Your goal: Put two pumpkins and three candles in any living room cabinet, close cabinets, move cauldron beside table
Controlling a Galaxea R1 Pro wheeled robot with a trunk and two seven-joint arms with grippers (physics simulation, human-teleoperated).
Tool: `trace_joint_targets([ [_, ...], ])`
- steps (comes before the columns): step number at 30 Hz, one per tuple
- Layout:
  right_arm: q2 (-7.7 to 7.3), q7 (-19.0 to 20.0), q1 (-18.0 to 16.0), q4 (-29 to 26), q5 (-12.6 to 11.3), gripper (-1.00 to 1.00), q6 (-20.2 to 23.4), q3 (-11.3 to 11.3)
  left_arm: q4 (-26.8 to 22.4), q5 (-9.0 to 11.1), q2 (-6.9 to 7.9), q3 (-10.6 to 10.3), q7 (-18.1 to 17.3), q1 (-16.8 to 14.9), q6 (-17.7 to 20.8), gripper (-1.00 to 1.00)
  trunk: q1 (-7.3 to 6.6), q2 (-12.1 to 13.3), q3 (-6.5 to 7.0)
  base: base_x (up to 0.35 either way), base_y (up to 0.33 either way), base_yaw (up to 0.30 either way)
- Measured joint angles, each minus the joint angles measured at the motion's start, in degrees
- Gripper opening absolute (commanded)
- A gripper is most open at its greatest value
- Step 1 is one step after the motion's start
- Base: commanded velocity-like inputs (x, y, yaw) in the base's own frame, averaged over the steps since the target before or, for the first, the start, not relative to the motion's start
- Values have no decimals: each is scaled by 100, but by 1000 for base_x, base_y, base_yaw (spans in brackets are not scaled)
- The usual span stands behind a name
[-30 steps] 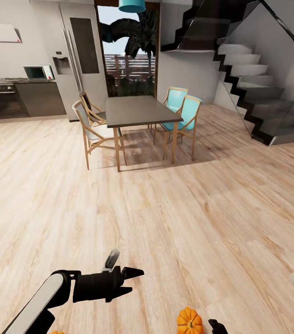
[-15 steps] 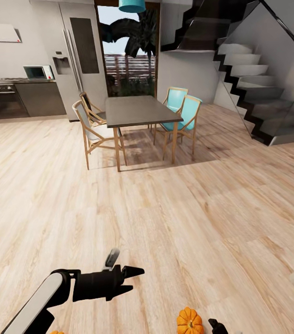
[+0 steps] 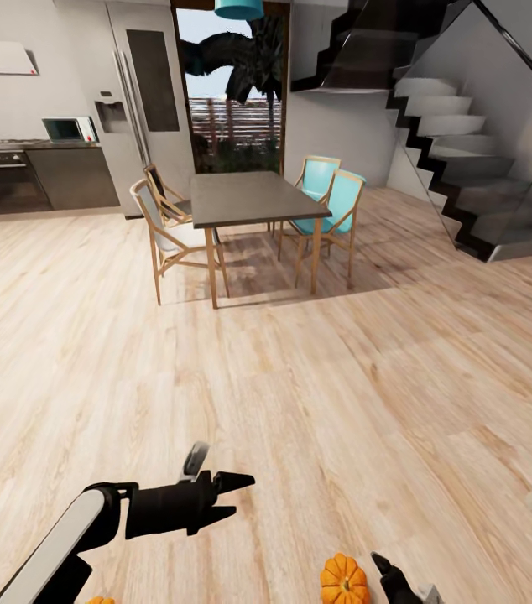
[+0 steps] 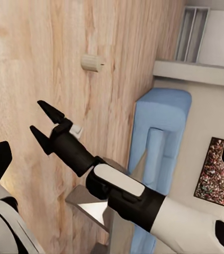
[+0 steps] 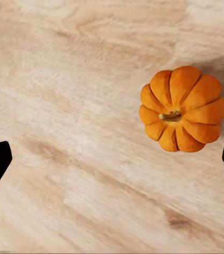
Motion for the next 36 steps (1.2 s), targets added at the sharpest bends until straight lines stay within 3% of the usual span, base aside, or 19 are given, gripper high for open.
trace_joint_targets([
  [4, -28, 457, 0, 5, 2, 100, 14, -4, 0, 17, 95, 23, -82, -2, 11, 100, 88, -160, -72, 0, 0, 0],
  [5, -83, 892, 1, 11, 16, 100, 21, -2, 0, 64, 421, 27, -668, -7, 10, 100, 110, -201, -90, 0, 0, 0],
  [8, -93, 1200, 1, 15, 44, 100, 24, 3, -1, 90, 701, 27, -1172, -6, 3, 100, 176, -321, -144, 0, 0, 0],
  [9, -92, 1218, 1, 14, 47, 100, 24, 3, -2, 97, 724, 26, -1226, -3, 1, 100, 198, -361, -162, 0, 0, 0],
  [20, -78, 1213, 0, 7, 4, 100, -39, -13, 6, 111, 735, -2, -1316, 0, -2, 100, 439, -802, -359, 0, 0, 0],
  [26, -68, 899, 1, 2, -29, 100, -497, -34, 2, 110, 717, -27, -1316, 0, -2, 100, 571, -1043, -467, 0, 0, 0],
  [30, -76, 849, 3, -3, -54, 100, -578, -47, 0, 111, 713, -33, -1316, 0, -2, 100, 659, -1203, -539, 0, 0, 0],
  [34, -116, 854, 2, -10, -15, 100, -460, -29, 5, 115, 727, -29, -1316, 0, -2, 100, 747, -1364, -610, 0, 0, 0],
  [36, -214, 855, 0, -10, -9, 100, -423, -20, 6, 121, 738, -16, -1321, 0, -2, 100, 791, -1444, -646, 0, 0, 0],
])
